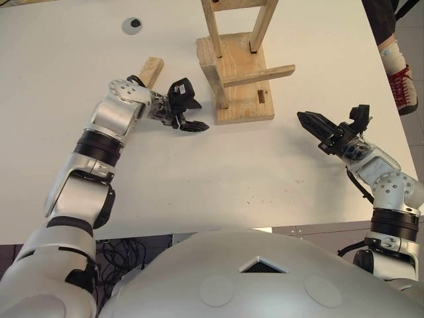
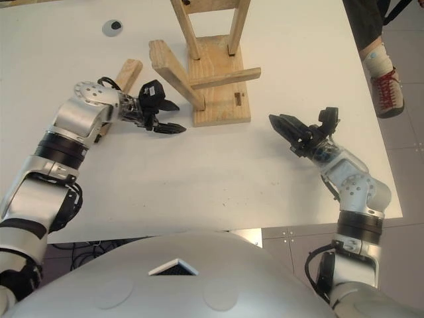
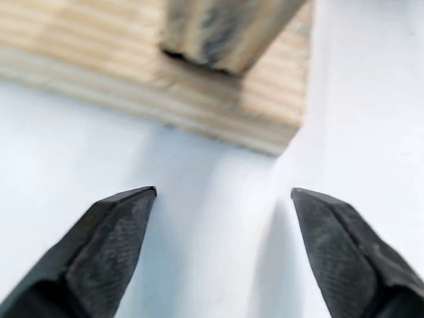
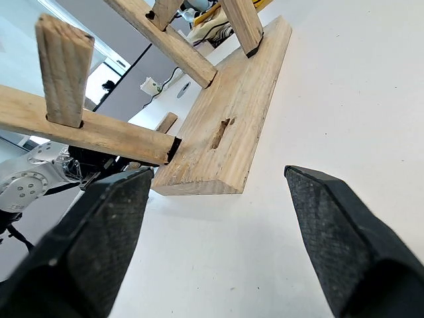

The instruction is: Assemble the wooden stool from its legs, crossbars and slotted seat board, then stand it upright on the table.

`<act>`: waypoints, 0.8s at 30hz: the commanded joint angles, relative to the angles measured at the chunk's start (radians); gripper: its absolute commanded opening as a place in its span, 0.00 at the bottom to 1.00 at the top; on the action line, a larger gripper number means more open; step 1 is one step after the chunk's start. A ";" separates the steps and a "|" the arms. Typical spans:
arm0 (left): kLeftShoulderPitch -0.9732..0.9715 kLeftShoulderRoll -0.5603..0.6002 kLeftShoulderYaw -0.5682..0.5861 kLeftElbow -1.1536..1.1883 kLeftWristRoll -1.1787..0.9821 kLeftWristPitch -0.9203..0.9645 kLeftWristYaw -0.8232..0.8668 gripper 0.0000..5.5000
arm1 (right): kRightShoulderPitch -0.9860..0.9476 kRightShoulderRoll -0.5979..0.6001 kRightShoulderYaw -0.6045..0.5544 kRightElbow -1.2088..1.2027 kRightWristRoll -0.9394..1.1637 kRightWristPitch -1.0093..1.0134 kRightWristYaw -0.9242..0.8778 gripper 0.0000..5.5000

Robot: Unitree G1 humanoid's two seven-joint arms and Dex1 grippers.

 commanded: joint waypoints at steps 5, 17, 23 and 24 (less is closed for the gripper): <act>0.137 0.012 0.183 -0.191 -0.093 -0.142 -0.007 0.73 | -0.028 -0.009 -0.009 0.008 -0.014 -0.003 -0.003 0.66; 0.118 -0.030 0.282 -0.322 -0.245 -0.077 -0.071 0.73 | -0.025 -0.003 -0.016 0.010 -0.021 -0.013 0.002 0.66; 0.110 -0.066 0.341 -0.376 -0.355 -0.017 -0.066 0.73 | -0.033 -0.007 -0.013 0.021 -0.032 -0.019 0.006 0.66; 0.111 -0.066 0.347 -0.386 -0.370 -0.007 -0.069 0.73 | -0.033 -0.008 -0.012 0.023 -0.035 -0.022 0.007 0.66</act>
